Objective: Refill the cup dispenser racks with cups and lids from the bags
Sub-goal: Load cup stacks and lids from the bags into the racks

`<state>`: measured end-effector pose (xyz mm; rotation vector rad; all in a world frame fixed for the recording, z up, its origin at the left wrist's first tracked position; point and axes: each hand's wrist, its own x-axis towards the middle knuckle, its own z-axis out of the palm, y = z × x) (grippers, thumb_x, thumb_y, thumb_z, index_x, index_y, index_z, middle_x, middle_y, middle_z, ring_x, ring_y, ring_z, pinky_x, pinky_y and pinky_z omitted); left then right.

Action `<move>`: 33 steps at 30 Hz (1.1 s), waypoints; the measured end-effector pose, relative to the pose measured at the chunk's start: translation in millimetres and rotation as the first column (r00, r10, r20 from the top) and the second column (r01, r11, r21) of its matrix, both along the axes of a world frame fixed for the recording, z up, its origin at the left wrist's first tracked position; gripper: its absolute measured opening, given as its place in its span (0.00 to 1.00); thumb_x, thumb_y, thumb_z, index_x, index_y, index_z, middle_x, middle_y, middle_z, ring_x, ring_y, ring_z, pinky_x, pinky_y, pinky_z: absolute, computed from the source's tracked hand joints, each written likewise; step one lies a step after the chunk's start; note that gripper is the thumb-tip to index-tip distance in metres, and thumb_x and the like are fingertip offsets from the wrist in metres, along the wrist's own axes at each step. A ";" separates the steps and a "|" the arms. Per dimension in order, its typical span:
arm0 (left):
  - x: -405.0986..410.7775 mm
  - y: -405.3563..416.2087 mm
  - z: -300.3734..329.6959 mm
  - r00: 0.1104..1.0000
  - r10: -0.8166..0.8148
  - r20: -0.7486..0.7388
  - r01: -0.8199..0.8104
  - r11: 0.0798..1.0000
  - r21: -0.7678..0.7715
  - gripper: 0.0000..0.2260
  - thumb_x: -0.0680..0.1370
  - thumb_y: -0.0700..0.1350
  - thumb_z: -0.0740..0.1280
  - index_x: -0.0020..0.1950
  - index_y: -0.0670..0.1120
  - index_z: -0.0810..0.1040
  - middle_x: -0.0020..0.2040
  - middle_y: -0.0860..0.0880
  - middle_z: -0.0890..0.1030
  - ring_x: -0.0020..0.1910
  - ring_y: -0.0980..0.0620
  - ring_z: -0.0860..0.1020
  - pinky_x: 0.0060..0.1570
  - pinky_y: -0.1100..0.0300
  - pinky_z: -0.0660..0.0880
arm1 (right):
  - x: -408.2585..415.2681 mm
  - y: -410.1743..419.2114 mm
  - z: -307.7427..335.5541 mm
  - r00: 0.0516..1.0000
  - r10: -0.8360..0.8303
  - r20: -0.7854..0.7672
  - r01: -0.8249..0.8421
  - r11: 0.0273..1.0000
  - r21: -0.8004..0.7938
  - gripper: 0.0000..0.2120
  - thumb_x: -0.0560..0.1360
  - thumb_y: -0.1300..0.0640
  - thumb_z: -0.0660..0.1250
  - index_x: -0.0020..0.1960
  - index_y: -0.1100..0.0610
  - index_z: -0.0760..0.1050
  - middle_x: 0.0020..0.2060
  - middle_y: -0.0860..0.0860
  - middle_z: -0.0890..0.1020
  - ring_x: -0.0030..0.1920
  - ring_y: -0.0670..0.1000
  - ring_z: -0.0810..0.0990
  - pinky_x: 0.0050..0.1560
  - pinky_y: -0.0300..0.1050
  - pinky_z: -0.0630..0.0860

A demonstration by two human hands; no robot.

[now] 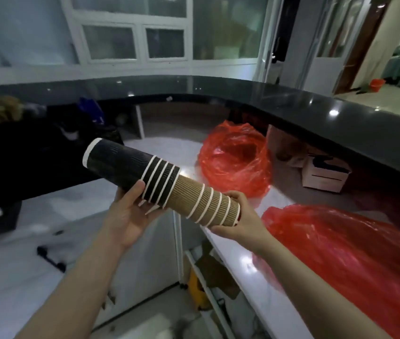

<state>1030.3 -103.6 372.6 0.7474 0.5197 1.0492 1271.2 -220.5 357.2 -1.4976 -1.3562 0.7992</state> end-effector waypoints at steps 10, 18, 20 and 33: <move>-130.7 -54.4 20.8 0.935 0.345 -0.081 -0.346 0.938 -0.011 0.31 0.68 0.42 0.69 0.71 0.53 0.68 0.58 0.44 0.80 0.47 0.46 0.83 0.40 0.49 0.80 | -131.2 55.1 17.0 0.912 0.394 0.113 -0.397 0.918 0.005 0.38 0.62 0.53 0.79 0.66 0.44 0.62 0.55 0.40 0.72 0.52 0.33 0.74 0.44 0.28 0.74; -268.5 -83.7 37.9 0.857 0.510 -0.070 -0.501 0.858 0.111 0.23 0.70 0.41 0.68 0.64 0.55 0.73 0.53 0.47 0.83 0.48 0.45 0.83 0.42 0.47 0.80 | -267.7 91.8 40.8 0.743 0.547 0.387 -0.602 0.798 0.028 0.29 0.61 0.53 0.76 0.59 0.47 0.70 0.51 0.41 0.74 0.51 0.38 0.74 0.46 0.34 0.70; -306.9 -94.0 42.6 0.829 0.557 -0.057 -0.547 0.827 0.130 0.23 0.71 0.41 0.68 0.64 0.54 0.73 0.53 0.46 0.83 0.49 0.45 0.83 0.43 0.47 0.80 | -314.5 98.4 45.6 0.686 0.573 0.448 -0.654 0.755 0.036 0.31 0.61 0.52 0.76 0.61 0.46 0.68 0.54 0.44 0.73 0.56 0.43 0.72 0.50 0.36 0.69; -597.1 -143.1 74.9 0.659 0.747 -0.086 -0.711 0.657 0.250 0.32 0.58 0.45 0.82 0.60 0.56 0.78 0.58 0.44 0.82 0.54 0.41 0.81 0.45 0.43 0.79 | -612.7 106.2 75.1 0.630 0.657 0.414 -0.762 0.626 0.168 0.35 0.54 0.41 0.76 0.60 0.37 0.69 0.47 0.36 0.74 0.49 0.33 0.72 0.45 0.28 0.67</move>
